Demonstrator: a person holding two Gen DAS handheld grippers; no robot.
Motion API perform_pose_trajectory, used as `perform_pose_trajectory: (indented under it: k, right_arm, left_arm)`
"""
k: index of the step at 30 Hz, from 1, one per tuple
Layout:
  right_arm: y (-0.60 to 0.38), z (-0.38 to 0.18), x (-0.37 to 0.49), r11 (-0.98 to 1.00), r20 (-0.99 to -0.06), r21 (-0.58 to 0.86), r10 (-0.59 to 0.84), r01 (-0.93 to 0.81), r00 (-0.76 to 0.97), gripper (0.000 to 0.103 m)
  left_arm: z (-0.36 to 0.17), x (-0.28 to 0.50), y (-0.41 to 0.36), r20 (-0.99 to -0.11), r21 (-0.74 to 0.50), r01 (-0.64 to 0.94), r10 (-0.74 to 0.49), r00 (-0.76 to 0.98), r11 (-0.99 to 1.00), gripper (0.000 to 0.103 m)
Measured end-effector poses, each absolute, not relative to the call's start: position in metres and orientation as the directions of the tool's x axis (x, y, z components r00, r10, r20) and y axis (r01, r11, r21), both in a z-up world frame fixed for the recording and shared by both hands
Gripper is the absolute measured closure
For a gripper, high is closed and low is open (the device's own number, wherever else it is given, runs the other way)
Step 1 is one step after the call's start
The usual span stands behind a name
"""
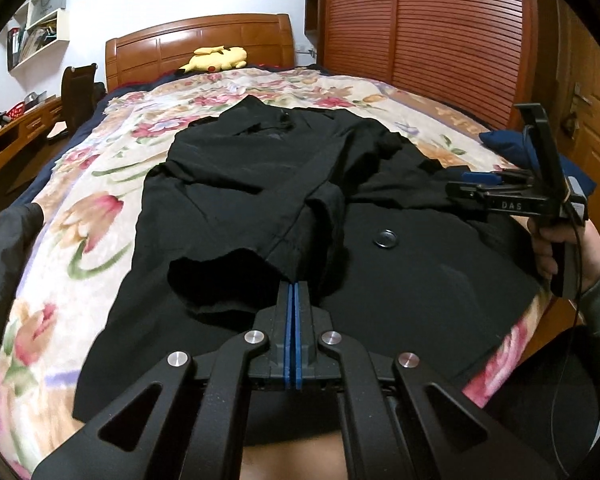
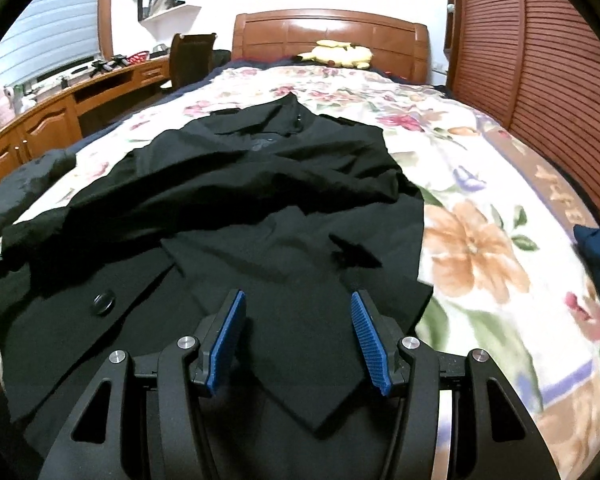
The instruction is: Fold large clothes
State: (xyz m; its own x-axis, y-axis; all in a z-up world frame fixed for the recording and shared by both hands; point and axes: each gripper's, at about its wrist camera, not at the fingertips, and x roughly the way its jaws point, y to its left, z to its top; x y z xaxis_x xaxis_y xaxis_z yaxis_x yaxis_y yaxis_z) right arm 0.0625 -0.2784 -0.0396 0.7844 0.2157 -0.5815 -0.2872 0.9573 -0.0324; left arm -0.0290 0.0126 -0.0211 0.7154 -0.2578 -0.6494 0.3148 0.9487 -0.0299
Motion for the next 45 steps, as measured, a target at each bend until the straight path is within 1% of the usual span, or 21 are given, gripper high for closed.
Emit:
perform_pose_trajectory:
  k: [2,5,8,12,16,17,18,19,20,21,22,23,24,28,32,36,42,45]
  right_arm:
    - [-0.284,-0.039,0.059,0.951,-0.580,0.033,0.268,-0.306,0.769,0.046]
    - [-0.287,-0.036,0.054,0.955,-0.565,0.008,0.250,-0.298,0.786,0.046]
    - [-0.294,-0.036,0.053,0.954,-0.563,0.035,0.266,-0.298,0.782,0.046]
    - [-0.296,-0.037,0.050,0.959,-0.570,0.030,0.249,-0.283,0.783,0.046]
    - [-0.295,-0.036,0.039,0.963,-0.569,0.023,0.235,-0.269,0.788,0.046]
    - [-0.295,-0.037,0.036,0.964,-0.568,0.025,0.233,-0.266,0.789,0.046]
    - [-0.295,-0.037,0.033,0.963,-0.570,0.025,0.234,-0.268,0.788,0.046]
    - [-0.295,-0.038,0.030,0.962,-0.572,0.017,0.232,-0.271,0.787,0.046]
    - [-0.294,-0.039,0.029,0.961,-0.575,0.004,0.227,-0.275,0.786,0.046]
    - [-0.293,-0.040,0.027,0.960,-0.577,-0.012,0.222,-0.280,0.786,0.046]
    - [-0.291,-0.041,0.025,0.958,-0.579,-0.029,0.218,-0.287,0.786,0.046]
    - [-0.290,-0.041,0.024,0.956,-0.580,-0.040,0.214,-0.290,0.786,0.046]
    - [-0.289,-0.041,0.024,0.956,-0.580,-0.046,0.211,-0.291,0.787,0.046]
    - [-0.290,-0.038,0.024,0.956,-0.575,-0.038,0.217,-0.290,0.789,0.046]
    - [-0.289,-0.036,0.023,0.955,-0.575,-0.039,0.219,-0.293,0.789,0.046]
    - [-0.288,-0.034,0.019,0.952,-0.572,-0.052,0.220,-0.302,0.790,0.046]
    - [-0.291,-0.035,0.012,0.946,-0.580,-0.073,0.217,-0.315,0.785,0.046]
    - [-0.292,-0.035,0.011,0.945,-0.578,-0.074,0.220,-0.319,0.786,0.046]
  left_arm:
    - [-0.020,-0.035,0.012,-0.644,-0.021,0.308,-0.249,0.724,0.951,0.102]
    - [-0.014,-0.047,0.013,-0.630,-0.012,0.304,-0.243,0.738,0.953,0.102]
    - [-0.009,-0.056,0.016,-0.623,0.004,0.295,-0.228,0.748,0.955,0.102]
    - [-0.009,-0.061,0.018,-0.630,0.025,0.273,-0.197,0.751,0.962,0.102]
    - [-0.002,-0.070,0.026,-0.621,0.008,0.258,-0.198,0.758,0.966,0.100]
    - [0.001,-0.072,0.028,-0.616,0.010,0.252,-0.192,0.764,0.968,0.094]
    - [0.004,-0.074,0.030,-0.611,0.015,0.248,-0.188,0.769,0.969,0.080]
    - [0.007,-0.075,0.033,-0.604,0.020,0.244,-0.183,0.775,0.970,0.071]
    - [0.010,-0.076,0.036,-0.594,0.022,0.239,-0.179,0.784,0.971,0.055]
    - [0.013,-0.075,0.039,-0.585,0.022,0.232,-0.176,0.792,0.973,0.045]
    - [0.014,-0.072,0.043,-0.580,0.016,0.223,-0.173,0.796,0.975,0.039]
    - [0.015,-0.069,0.047,-0.577,0.007,0.213,-0.171,0.799,0.977,0.029]
    - [0.016,-0.062,0.053,-0.576,-0.006,0.195,-0.163,0.801,0.981,0.026]
    - [0.011,-0.033,0.066,-0.608,-0.022,0.135,-0.121,0.785,0.991,0.026]
    - [0.002,-0.009,0.072,-0.629,-0.039,0.105,-0.106,0.770,0.994,0.026]
    - [-0.016,0.007,0.066,-0.668,-0.030,0.107,-0.100,0.737,0.994,0.026]
    - [-0.042,0.010,0.057,-0.719,-0.048,0.130,-0.124,0.684,0.990,0.026]
    - [-0.052,0.010,0.050,-0.740,-0.035,0.144,-0.123,0.662,0.989,0.026]
